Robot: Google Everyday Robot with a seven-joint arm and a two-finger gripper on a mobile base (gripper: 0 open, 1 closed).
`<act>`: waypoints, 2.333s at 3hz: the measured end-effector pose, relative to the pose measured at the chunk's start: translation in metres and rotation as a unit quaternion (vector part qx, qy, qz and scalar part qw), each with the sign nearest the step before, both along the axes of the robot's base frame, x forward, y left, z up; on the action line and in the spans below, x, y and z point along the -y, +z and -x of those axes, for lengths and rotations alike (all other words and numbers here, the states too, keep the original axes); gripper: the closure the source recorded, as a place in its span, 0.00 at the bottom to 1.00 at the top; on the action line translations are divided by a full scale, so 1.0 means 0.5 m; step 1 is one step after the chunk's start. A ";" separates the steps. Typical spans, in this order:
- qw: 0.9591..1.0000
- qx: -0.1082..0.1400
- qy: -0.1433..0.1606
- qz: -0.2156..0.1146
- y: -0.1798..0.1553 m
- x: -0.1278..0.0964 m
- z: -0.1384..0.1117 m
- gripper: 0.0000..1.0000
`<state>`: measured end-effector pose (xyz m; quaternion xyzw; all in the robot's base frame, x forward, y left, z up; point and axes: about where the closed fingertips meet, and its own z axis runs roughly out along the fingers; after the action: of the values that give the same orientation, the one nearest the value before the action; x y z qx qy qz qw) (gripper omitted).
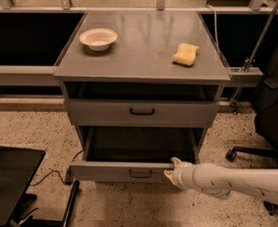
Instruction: Open middle drawer
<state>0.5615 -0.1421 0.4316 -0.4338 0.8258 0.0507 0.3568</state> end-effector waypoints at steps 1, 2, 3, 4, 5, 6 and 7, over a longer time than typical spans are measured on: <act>1.000 0.002 -0.004 0.001 0.005 0.001 0.019 1.00; 1.000 0.002 -0.004 0.001 0.009 0.001 0.019 1.00; 1.000 0.005 -0.010 -0.001 0.015 0.006 0.052 1.00; 1.000 0.005 -0.010 -0.001 0.022 0.005 0.053 1.00; 1.000 0.007 -0.017 -0.010 0.031 0.015 0.113 1.00; 1.000 0.007 -0.017 -0.010 0.047 0.019 0.113 1.00; 1.000 0.009 -0.017 -0.009 0.052 0.019 0.113 1.00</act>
Offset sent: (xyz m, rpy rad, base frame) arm -0.2871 -0.0262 0.0499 -0.0149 -0.1211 -0.2415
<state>0.5050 -0.1516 0.4576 -0.4171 0.8291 0.0477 0.3692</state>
